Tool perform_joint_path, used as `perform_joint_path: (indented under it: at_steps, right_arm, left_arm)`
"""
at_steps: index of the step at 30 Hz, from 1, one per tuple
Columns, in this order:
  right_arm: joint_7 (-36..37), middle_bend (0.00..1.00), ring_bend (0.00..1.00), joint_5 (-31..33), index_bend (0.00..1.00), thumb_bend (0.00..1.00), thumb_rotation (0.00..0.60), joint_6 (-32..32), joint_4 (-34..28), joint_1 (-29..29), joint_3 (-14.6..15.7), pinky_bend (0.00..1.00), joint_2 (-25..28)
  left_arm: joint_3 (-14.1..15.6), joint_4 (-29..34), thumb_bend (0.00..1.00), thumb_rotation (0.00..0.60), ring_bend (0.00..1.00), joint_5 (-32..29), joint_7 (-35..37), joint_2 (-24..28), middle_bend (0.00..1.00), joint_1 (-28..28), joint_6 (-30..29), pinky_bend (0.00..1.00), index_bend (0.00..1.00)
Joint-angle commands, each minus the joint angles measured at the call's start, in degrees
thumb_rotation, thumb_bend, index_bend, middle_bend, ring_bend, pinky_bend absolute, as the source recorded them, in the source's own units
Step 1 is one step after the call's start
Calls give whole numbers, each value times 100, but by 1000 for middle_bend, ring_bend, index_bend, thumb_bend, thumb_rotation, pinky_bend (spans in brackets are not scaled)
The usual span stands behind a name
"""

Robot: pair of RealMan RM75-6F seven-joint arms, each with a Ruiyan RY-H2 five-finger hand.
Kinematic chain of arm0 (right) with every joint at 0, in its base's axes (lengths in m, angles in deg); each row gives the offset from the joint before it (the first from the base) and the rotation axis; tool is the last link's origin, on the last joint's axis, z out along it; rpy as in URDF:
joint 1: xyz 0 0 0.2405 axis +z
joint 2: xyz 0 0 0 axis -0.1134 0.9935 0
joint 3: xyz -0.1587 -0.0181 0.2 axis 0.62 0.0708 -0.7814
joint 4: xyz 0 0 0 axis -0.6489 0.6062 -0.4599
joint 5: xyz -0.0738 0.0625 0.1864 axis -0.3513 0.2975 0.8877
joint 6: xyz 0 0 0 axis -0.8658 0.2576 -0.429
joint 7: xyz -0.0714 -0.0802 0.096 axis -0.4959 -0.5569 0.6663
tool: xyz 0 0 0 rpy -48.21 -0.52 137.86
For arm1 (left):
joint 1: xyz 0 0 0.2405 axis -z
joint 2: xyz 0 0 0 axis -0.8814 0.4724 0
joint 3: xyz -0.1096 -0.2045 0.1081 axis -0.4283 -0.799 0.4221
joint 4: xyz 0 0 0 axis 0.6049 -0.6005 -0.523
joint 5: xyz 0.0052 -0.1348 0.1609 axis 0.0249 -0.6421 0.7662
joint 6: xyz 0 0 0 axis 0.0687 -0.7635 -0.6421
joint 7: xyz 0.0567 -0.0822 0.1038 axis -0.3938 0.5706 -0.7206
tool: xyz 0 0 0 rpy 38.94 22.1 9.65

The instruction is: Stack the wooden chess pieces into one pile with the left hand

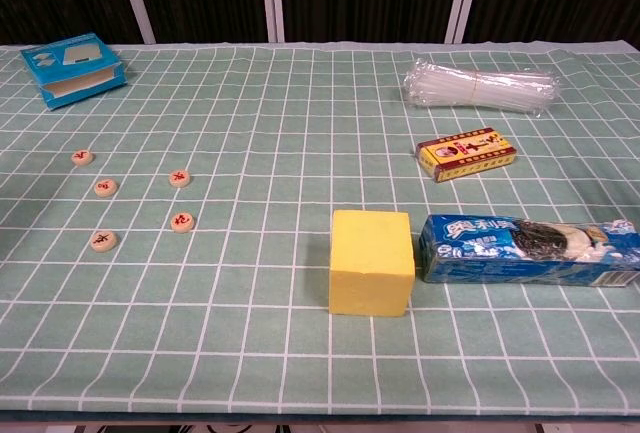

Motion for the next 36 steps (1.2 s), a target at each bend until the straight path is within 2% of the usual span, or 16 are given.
perform_joint_path:
  at_steps: [1,5,9,28,29,36]
  right_arm:
    - [1,12,1,6,0,232,600,-2,1,0,-2,0,0]
    - [8,12,1,-2,0,232,600,4,-2,-4,3,0,7]
    - [15,12,1,5,0,233,600,1,-8,-7,3,0,13]
    - [16,12,1,25,0,232,600,26,-87,-39,13,0,20]
    - [9,11,1,19,0,232,600,25,-85,-37,15,0,20]
    - [-10,12,2,41,0,233,600,44,-102,-54,7,0,18]
  left_arm:
    - [-2,1,88,600,0,-5,-8,-3,0,0,1,12,3]
    - [-8,17,88,600,0,-17,-21,0,0,-3,-4,13,48]
    - [-2,15,115,600,0,8,-17,-3,0,-9,-27,13,43]
    - [-27,67,114,600,0,43,-41,102,0,137,179,13,69]
    - [-61,95,114,600,0,37,-73,146,0,194,237,13,72]
    - [-355,452,114,600,0,-302,-243,566,0,1164,1733,12,99]
